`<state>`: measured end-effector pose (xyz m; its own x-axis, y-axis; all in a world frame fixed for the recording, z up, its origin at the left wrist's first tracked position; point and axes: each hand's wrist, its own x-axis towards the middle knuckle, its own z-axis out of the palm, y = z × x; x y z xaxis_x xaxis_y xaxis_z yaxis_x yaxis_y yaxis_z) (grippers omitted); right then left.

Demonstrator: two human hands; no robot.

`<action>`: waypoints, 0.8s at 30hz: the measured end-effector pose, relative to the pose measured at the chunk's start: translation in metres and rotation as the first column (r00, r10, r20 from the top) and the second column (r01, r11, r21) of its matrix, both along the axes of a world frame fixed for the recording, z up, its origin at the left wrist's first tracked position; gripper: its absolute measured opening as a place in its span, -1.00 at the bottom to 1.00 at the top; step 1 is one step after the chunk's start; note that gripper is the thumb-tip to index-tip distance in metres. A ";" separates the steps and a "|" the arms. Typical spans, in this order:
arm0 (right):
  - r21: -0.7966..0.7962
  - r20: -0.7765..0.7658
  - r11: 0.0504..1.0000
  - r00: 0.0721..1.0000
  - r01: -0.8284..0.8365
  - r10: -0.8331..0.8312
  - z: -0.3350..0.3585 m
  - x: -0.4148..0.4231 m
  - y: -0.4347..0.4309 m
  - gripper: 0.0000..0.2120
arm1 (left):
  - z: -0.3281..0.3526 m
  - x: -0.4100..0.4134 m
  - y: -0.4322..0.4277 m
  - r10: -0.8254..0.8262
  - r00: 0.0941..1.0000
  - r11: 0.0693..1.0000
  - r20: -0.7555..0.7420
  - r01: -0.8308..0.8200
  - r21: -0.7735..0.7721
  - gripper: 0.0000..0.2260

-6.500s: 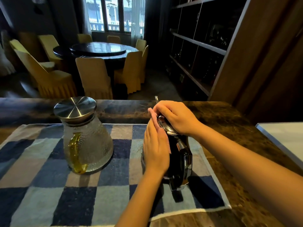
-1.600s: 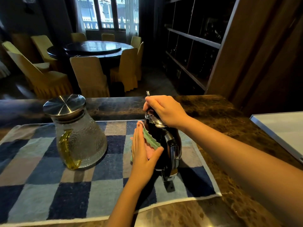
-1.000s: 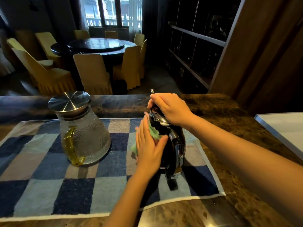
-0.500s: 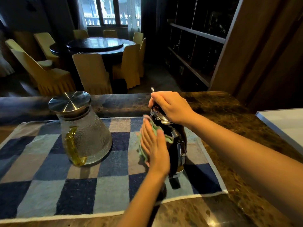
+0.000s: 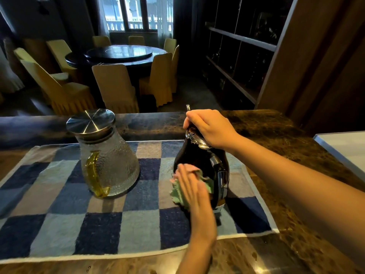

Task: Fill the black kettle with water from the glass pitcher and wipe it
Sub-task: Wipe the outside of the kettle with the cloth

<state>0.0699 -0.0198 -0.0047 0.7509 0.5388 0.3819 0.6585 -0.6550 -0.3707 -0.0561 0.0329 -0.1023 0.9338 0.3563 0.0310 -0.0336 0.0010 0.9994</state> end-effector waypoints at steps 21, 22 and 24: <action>0.071 -0.037 0.997 0.999 0.001 0.001 -0.003 0.005 0.000 -0.61 | -0.047 0.019 0.058 -0.215 0.975 0.915 0.063 0.178 0.362 -0.05; 0.059 -0.032 0.998 0.999 0.001 0.001 -0.003 0.005 0.000 -0.61 | -0.047 0.017 0.056 -0.216 0.975 0.916 0.049 0.185 0.356 -0.04; 0.068 -0.058 0.998 0.998 0.014 -0.010 -0.002 0.005 0.000 -0.61 | -0.053 0.011 0.055 -0.222 0.975 0.895 0.014 0.198 0.400 -0.02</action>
<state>0.0749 -0.0195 -0.0070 0.7790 0.5036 0.3736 0.6269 -0.6347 -0.4518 -0.0454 0.0875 -0.1551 0.9780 0.0993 0.1837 -0.1335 -0.3791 0.9157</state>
